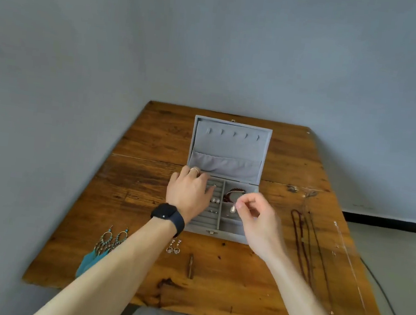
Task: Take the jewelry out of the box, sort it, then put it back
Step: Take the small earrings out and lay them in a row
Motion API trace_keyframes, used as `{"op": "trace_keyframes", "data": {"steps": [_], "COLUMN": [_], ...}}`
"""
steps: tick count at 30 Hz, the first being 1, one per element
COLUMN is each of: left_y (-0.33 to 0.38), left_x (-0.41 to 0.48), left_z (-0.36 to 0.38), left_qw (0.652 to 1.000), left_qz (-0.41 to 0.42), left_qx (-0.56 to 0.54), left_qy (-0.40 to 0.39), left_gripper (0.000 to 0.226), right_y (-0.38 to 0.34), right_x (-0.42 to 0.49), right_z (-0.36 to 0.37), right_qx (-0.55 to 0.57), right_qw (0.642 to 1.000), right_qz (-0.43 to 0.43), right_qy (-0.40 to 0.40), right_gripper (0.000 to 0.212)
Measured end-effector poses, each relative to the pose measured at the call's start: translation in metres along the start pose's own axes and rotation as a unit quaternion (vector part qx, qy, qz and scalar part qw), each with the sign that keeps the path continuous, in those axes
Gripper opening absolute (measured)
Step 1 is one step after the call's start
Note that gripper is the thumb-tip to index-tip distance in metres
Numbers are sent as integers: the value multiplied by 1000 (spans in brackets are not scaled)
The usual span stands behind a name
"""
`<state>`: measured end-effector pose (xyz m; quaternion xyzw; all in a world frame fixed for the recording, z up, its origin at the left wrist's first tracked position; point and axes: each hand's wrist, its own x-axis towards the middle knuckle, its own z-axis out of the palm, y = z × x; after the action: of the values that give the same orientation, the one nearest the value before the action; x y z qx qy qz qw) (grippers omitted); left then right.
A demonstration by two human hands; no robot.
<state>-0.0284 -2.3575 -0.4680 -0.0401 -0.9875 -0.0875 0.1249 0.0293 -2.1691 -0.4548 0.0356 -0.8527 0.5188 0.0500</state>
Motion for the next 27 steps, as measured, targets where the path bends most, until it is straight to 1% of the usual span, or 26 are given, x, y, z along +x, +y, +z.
{"op": "trace_keyframes", "data": {"steps": [2, 7, 10, 14, 18, 22, 25, 27], "left_y": [7, 22, 29, 34, 34, 23, 11, 3], "left_x": [13, 26, 28, 27, 28, 25, 17, 9], "left_z": [1, 7, 7, 5, -1, -9, -16, -24], "left_qw": [999, 998, 996, 992, 993, 989, 985, 984], "left_qz": [-22, -53, -85, -119, -96, -82, -78, -74], "left_qx": [-4, 22, 24, -5, -8, -64, -127, -144], "left_qy": [-31, -12, -20, -45, -69, -101, -91, -77], "left_gripper": [34, 28, 25, 17, 17, 13, 12, 12], "right_y": [3, 14, 19, 24, 25, 23, 21, 20], "right_x": [-20, -56, -66, -78, -87, -95, -97, -98], "right_z": [-5, -16, -21, -25, -27, -26, -21, -16], "right_qx": [25, 45, 47, 41, 31, 18, 14, 13], "right_qw": [1000, 999, 999, 999, 999, 1000, 1000, 1000], "right_qz": [-5, 0, 6, 8, -2, -14, -16, -13], "right_qy": [3, 3, 5, 9, 10, 4, -3, -10], "right_gripper": [15, 9, 7, 8, 11, 12, 11, 11]}}
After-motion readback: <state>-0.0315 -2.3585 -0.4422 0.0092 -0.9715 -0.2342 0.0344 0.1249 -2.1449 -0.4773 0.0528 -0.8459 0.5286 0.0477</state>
